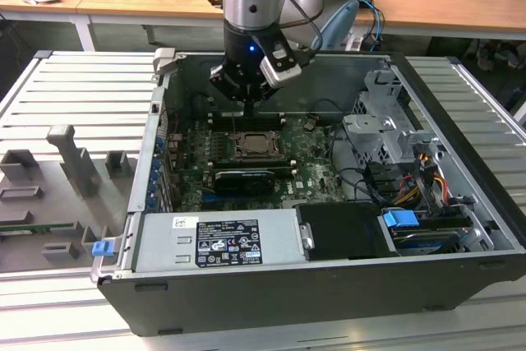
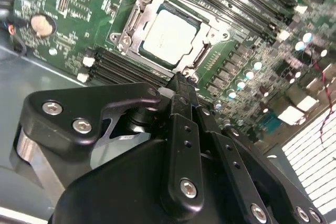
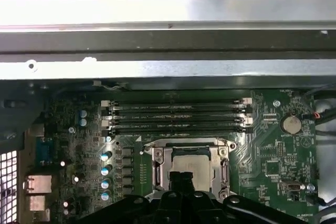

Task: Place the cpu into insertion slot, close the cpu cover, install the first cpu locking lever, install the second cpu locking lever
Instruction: 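Install the first cpu locking lever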

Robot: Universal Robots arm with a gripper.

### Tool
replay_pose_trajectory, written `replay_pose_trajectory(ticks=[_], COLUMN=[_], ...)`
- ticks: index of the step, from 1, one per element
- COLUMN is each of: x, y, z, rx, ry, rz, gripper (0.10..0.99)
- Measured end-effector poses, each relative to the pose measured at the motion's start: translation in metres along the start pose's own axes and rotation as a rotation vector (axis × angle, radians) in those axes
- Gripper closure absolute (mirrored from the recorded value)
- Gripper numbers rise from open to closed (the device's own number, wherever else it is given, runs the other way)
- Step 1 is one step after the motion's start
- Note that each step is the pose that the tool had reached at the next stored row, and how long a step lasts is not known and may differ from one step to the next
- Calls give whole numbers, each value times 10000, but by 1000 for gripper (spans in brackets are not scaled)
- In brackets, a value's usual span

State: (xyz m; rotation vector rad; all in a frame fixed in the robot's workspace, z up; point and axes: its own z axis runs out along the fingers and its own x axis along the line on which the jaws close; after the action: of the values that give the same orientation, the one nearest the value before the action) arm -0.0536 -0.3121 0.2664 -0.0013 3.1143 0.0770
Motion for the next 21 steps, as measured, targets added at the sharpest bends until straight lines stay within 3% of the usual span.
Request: replay_pose_trajectory(ticks=[5, 12, 16, 18, 21], x=[1, 201, 256, 353, 373], y=[0, 0, -1, -1, 15], z=[3, 4, 6, 6, 15], rx=[-29, -74, -68, -69, -103], ry=[54, 50, 42, 42, 41], rz=[-1098, -1103, -938, -937, -936], gripper=[980, 980, 980, 980, 980])
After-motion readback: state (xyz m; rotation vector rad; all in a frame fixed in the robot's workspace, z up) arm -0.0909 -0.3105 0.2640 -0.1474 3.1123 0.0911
